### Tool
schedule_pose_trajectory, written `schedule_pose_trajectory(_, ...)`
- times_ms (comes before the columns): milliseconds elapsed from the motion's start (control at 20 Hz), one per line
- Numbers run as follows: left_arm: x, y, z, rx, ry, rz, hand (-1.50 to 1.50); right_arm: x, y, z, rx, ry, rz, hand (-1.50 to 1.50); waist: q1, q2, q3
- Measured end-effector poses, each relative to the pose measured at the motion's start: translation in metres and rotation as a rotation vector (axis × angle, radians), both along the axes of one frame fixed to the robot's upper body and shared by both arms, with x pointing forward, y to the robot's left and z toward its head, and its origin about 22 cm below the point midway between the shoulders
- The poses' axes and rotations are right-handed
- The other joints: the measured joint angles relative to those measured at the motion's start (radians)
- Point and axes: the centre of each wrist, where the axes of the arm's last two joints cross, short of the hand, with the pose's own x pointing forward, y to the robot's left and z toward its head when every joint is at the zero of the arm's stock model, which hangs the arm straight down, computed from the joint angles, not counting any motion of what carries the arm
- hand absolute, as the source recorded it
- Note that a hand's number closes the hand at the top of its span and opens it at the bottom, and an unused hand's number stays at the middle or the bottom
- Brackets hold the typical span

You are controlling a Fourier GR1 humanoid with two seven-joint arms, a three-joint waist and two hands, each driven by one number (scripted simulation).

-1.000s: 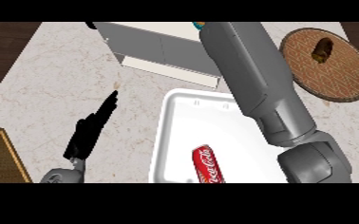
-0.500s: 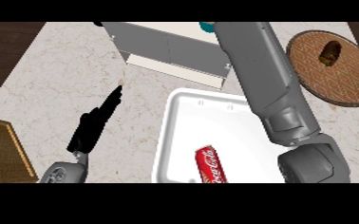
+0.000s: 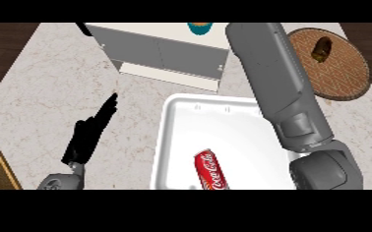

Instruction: Pick the cupcake from the tray and place it in the tiered shelf

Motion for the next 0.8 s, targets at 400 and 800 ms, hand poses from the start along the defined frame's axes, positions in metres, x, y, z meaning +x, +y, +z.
schedule_pose_trajectory(400, -0.019, 0.02, -0.011, -0.003, 0.045, 0.09, 0.0, -0.01, -0.036, -0.026, 0.062, 0.015, -0.146, -1.5, -0.09, -0.034, 0.0)
schedule_pose_trajectory(800, -0.028, 0.03, -0.013, -0.004, 0.037, 0.124, 0.0, -0.057, -0.065, -0.052, 0.036, 0.003, -0.143, -1.5, -0.122, -0.042, 0.0)
